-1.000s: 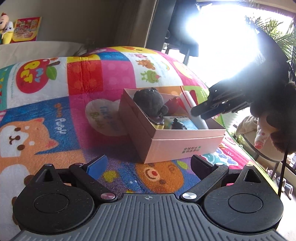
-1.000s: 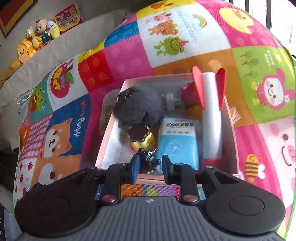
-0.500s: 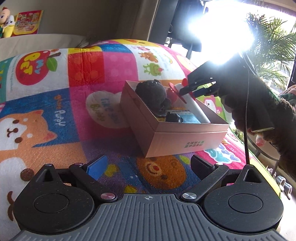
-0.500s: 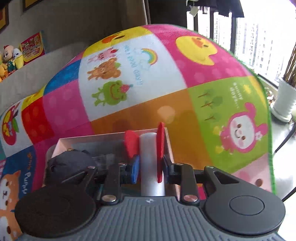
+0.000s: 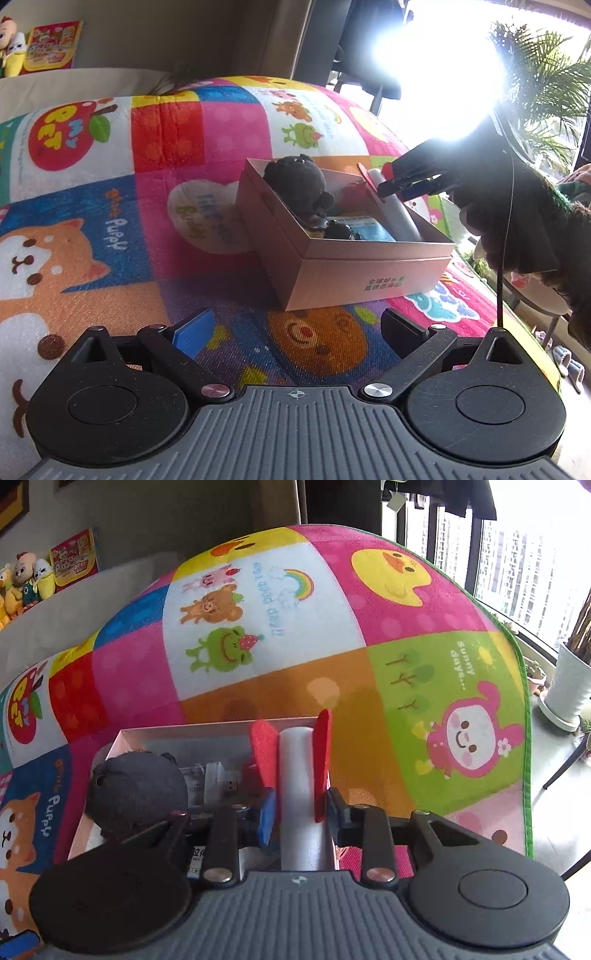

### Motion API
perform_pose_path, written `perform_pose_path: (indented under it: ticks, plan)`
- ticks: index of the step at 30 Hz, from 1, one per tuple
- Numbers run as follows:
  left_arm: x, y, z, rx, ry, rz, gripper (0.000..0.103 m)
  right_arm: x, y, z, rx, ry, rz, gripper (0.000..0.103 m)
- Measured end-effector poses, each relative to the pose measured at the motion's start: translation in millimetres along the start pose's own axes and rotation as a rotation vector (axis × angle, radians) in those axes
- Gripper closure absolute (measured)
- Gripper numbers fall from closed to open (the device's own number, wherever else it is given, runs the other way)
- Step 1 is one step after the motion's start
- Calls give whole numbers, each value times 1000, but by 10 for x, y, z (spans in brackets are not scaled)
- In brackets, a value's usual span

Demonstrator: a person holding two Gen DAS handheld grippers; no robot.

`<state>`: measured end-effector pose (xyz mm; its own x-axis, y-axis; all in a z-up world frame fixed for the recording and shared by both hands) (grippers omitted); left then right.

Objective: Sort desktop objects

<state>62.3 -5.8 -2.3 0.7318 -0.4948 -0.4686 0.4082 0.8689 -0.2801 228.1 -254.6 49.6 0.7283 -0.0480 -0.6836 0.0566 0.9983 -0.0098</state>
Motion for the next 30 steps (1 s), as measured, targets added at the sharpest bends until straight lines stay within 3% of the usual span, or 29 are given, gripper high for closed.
perform_pose_path:
  ticks: [2,9,14,16,19,24,26,27,28,30]
  plan:
    - [12,-17,-3,4,9,-1,3,-10,69,-32,-38,-24,-10,70]
    - [7,-69,12,14,22,7,3,-111,339,-57,-63,-11,155,66]
    - [49,-84,50,1,20,9,3,-331,175,49,27,-28,268,64]
    - [84,-105,83,2,24,10,3,-394,105,93,33,-74,224,61]
    - [141,-163,173,28,30,25,3,-355,137,82,-75,-130,105,51]
    - [273,-258,411,82,-14,51,3,-246,344,-103,-206,-99,140,40]
    - [333,-287,467,84,-20,45,3,-173,445,-182,-254,-71,155,41]
    - [356,-297,484,80,-20,38,3,-128,479,-214,-266,-49,146,45]
    - [369,-306,488,75,-21,30,3,-76,490,-231,-267,-21,127,64]
    - [383,-317,477,67,-24,14,3,-73,422,-180,-228,-20,88,67]
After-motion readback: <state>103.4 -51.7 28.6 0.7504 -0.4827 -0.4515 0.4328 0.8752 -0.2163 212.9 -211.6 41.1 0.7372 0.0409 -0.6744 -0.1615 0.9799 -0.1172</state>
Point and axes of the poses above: each gripper's, at about its wrist camera, not at the fingertips, and x roughly the way its jaws point, y to its left, z to its top, the point moved 4 cm from there along x, roughly the way its jaws point, and after that the axes turned 5 degrees about -z, right-handed, at the moved point
